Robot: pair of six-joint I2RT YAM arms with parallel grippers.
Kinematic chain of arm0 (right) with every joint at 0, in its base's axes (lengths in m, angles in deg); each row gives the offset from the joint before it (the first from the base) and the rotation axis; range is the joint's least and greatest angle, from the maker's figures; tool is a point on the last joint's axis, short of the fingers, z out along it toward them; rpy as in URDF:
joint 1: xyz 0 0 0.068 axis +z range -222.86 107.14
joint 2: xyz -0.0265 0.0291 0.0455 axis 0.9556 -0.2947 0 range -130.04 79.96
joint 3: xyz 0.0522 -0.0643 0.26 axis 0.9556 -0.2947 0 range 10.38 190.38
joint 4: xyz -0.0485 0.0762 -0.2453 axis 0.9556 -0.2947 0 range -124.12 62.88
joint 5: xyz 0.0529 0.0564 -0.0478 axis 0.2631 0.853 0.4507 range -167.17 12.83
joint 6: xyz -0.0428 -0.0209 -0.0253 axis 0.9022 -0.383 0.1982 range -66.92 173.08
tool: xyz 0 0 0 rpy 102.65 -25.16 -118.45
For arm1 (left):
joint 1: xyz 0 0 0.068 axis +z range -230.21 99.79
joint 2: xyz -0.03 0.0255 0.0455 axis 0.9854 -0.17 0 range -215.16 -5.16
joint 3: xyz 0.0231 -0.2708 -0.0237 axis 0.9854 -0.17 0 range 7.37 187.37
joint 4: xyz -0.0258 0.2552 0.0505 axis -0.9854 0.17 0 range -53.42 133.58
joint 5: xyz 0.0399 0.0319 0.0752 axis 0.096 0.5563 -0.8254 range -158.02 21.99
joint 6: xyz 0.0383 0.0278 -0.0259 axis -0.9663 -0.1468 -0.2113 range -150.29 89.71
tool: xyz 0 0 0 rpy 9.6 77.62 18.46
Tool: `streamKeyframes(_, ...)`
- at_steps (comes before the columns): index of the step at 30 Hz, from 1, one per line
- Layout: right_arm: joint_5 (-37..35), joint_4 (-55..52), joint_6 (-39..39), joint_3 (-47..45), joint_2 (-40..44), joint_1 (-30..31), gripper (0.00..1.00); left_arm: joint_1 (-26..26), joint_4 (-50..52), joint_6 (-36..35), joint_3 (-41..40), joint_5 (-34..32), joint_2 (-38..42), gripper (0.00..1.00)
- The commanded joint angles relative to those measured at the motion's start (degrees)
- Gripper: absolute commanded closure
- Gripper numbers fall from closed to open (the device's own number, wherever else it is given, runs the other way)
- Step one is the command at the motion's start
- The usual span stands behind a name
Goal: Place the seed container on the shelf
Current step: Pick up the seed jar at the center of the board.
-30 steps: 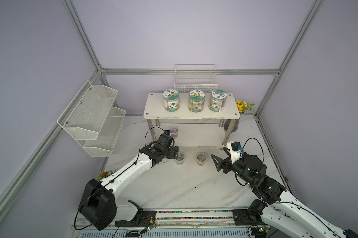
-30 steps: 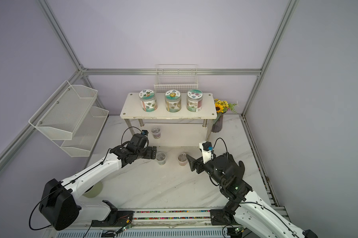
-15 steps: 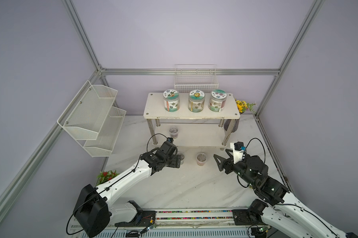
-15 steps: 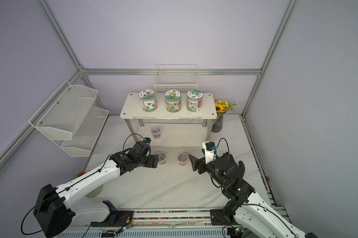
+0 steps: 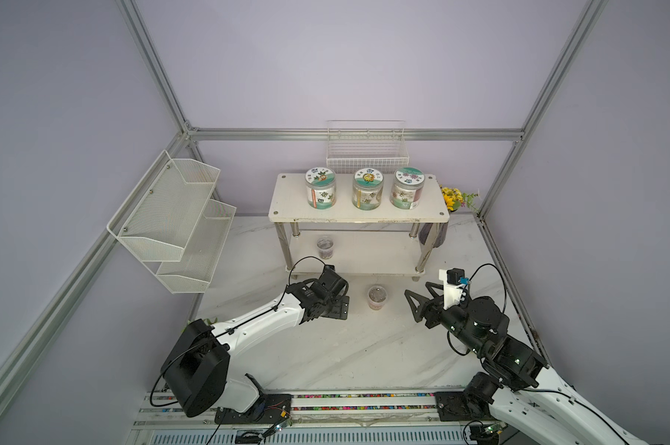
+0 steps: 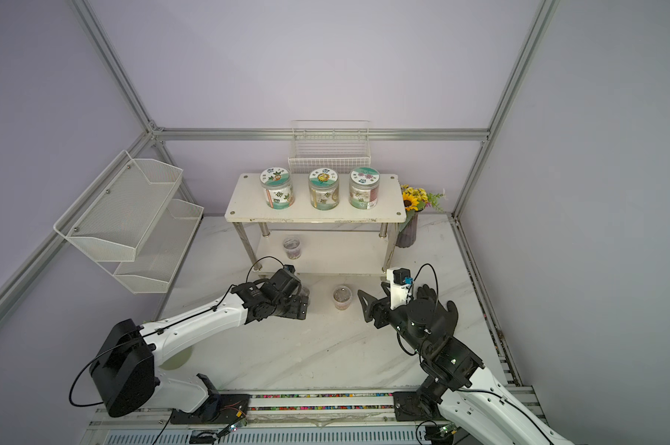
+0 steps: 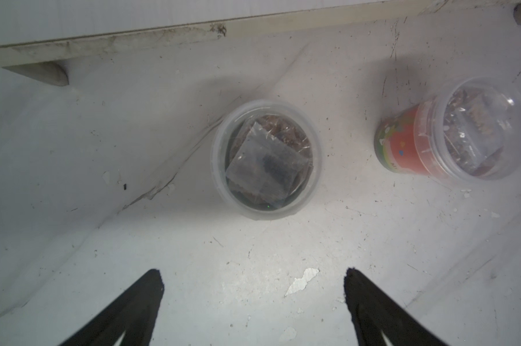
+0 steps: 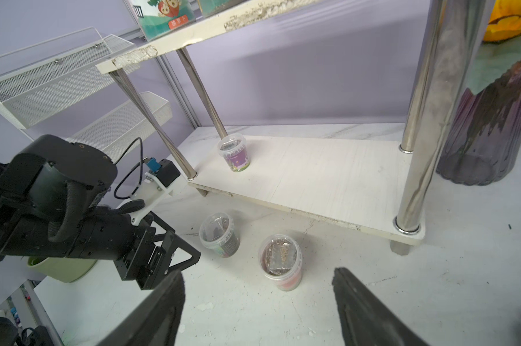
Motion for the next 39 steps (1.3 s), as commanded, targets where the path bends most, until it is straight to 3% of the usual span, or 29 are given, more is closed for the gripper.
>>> streamKeyframes(1, 0.33, 0.08, -1.45, -0.78, 0.21, 0.19, 0.19, -0.15, -1.68, 1.67, 2.44, -1.07, -2.54, 0.04)
streamKeyframes(22, -0.28, -1.65, -1.19, -0.25, 1.29, 0.24, 0.19, 0.42, 4.56, 0.63, 14.70, -4.91, -15.77, 0.00)
streamKeyframes(39, 0.17, -0.64, -0.66, -0.60, 0.24, 0.21, 0.18, 1.43, 1.96, -0.20, 14.29, -3.48, -17.64, 0.13)
